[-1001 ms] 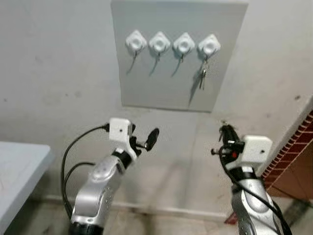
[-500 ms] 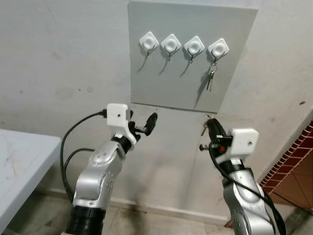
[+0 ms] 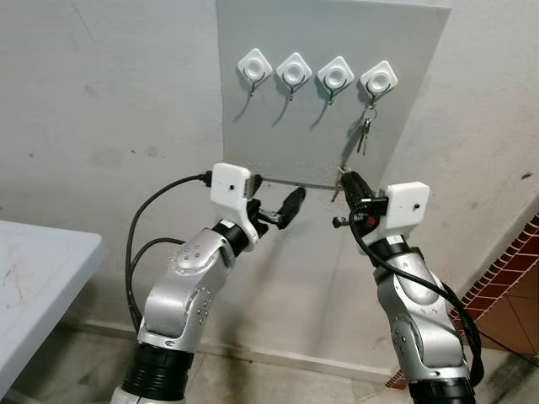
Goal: Hang keys on a hook
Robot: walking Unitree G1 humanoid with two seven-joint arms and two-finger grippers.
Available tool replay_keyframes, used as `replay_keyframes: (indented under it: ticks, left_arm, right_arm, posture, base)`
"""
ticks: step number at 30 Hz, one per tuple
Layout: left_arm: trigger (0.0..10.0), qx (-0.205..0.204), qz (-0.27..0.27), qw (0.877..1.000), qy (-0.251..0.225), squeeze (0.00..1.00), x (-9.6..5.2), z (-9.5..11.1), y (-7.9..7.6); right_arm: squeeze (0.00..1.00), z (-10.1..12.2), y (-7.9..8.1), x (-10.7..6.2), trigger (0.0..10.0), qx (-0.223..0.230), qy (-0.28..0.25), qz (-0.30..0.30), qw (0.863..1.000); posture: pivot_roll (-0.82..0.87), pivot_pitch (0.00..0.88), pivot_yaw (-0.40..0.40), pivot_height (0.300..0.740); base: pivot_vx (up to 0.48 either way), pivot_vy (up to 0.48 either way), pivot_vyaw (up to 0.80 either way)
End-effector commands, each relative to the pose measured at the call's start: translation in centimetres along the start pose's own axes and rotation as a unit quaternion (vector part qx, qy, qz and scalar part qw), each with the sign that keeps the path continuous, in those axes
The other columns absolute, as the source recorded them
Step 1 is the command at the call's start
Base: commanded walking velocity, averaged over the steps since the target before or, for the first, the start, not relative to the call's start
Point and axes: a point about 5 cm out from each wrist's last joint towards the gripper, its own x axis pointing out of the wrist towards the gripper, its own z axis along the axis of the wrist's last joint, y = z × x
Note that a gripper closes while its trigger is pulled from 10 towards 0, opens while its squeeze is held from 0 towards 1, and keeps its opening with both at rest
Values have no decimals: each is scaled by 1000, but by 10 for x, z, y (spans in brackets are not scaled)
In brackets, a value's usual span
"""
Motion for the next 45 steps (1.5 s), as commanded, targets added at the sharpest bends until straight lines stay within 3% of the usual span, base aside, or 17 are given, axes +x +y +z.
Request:
replay_keyframes:
  ticks: [1,6,19,35,45]
  left_arm:
    - [10000,10,-20,1000,-11,0,1,9,-6]
    - [10000,14,-29,999,-18,0,2,16,-7]
    - [10000,11,-36,999,-19,0,3,19,-9]
    - [10000,3,-34,999,-19,0,4,18,-10]
    - [10000,0,-31,999,-21,0,3,19,-10]
  right_arm:
    - [0,4,1,6,10000,5,-11,14,1000]
    - [0,13,0,25,10000,8,-31,32,999]
    - [0,29,-12,50,10000,-3,-65,19,998]
    - [0,41,-20,66,10000,-26,-87,20,996]
    - [0,49,-12,71,10000,9,-102,82,991]
  posture:
    - [-52,57,-25,740]
    - [-47,59,-21,740]
    - [-43,67,-23,740]
    - [-44,66,-29,740]
    - [-40,63,-36,740]
  base:
    - [0,0,0]
    - [0,0,0]
    - [0,0,0]
    - [0,0,0]
    - [0,0,0]
